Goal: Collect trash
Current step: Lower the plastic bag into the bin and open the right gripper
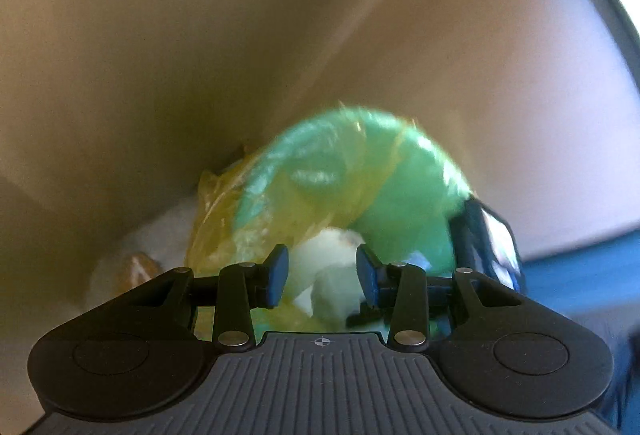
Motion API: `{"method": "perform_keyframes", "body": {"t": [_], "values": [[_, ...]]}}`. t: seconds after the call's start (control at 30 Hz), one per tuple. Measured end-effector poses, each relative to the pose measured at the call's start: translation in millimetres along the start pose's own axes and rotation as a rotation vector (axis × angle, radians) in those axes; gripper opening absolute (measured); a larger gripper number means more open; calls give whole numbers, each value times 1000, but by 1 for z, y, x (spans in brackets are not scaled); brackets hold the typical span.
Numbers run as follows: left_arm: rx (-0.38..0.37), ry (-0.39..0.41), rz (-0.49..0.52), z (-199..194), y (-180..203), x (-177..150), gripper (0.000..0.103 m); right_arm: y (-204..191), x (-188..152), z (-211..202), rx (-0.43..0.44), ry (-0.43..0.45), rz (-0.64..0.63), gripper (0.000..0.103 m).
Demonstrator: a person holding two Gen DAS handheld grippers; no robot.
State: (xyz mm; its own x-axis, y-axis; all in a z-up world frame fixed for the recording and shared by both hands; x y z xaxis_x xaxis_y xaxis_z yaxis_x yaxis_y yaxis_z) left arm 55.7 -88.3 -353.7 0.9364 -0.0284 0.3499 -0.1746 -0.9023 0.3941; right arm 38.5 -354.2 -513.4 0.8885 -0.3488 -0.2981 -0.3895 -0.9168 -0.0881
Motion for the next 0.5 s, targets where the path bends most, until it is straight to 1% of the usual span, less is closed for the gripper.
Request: {"method": "perform_keyframes", "body": {"t": [0.07,0.13,0.2,0.3,0.33,0.4,0.43,0.47,0.5], "values": [[-32,-58,28,6,-1,0,42,5,15,12,22,-12,71,19],[-61,-91,55,8,0,6,42,5,31,19,78,-14,145,19],[-74,-91,94,4,3,14,42,3,50,26,161,-11,225,19],[-109,-103,93,4,4,21,42,5,78,34,278,25,358,19],[-120,-115,90,8,4,21,42,5,85,37,301,37,387,19],[-135,-140,93,13,1,20,42,-1,94,42,283,65,369,19],[-140,-156,93,22,0,19,42,-5,96,45,250,72,327,19],[-139,-175,89,23,-1,17,42,-8,95,50,214,62,289,20],[-135,-191,84,25,-3,16,42,-9,93,52,179,51,261,23]]}}
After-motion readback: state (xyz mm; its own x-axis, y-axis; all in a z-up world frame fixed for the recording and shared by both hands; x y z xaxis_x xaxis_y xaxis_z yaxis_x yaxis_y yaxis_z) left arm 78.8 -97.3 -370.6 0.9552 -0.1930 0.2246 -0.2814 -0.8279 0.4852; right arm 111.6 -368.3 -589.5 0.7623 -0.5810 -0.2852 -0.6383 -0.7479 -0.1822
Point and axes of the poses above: each gripper's, at about its wrist camera, not at the fingertips, and z roughly the way its jaws point, y to its right, x to its top, the point moved 3 cm from there along z, roughly the way its jaws point, and after that the axes turned 5 degrees about z, right-handed, at the moved point
